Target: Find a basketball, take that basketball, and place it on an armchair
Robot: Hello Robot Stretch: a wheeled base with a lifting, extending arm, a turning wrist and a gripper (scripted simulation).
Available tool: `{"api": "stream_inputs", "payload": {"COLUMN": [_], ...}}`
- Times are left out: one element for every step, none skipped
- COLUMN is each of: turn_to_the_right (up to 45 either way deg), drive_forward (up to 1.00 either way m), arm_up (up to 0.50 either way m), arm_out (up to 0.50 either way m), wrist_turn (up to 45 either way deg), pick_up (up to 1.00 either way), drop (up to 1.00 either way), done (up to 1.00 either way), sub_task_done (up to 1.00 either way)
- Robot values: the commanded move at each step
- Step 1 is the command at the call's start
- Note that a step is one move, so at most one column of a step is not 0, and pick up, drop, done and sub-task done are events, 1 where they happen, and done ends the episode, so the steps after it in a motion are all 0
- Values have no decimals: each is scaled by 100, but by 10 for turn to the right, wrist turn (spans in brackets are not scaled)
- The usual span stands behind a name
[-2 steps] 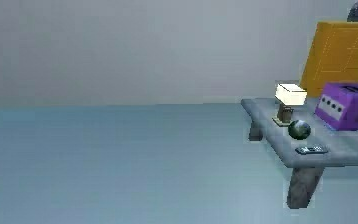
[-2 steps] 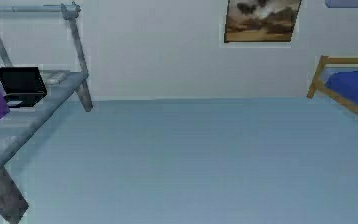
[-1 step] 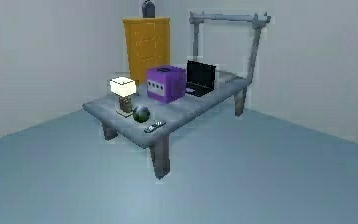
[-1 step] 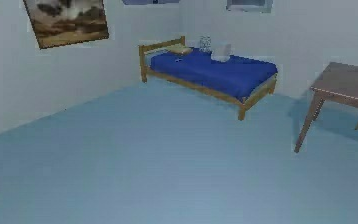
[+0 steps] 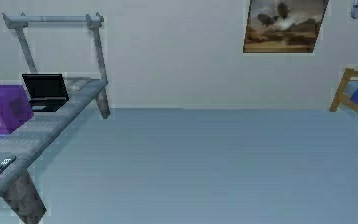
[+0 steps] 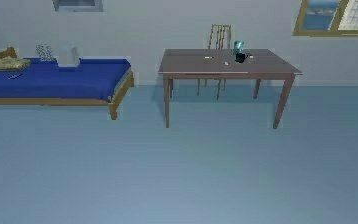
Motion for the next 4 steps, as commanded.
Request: {"api": "stream_inputs", "payload": {"turn_to_the_right": [0,450,450,300], "drive_forward": [10,0,0,0], "arm_up": [0,0,0,0], "arm_out": [0,0,0,0], "wrist_turn": [0,0,0,0], "pick_up": [0,0,0,0], "drop": [0,0,0,0], "done": [0,0,0,0], "sub_task_done": [0,0,0,0]}}
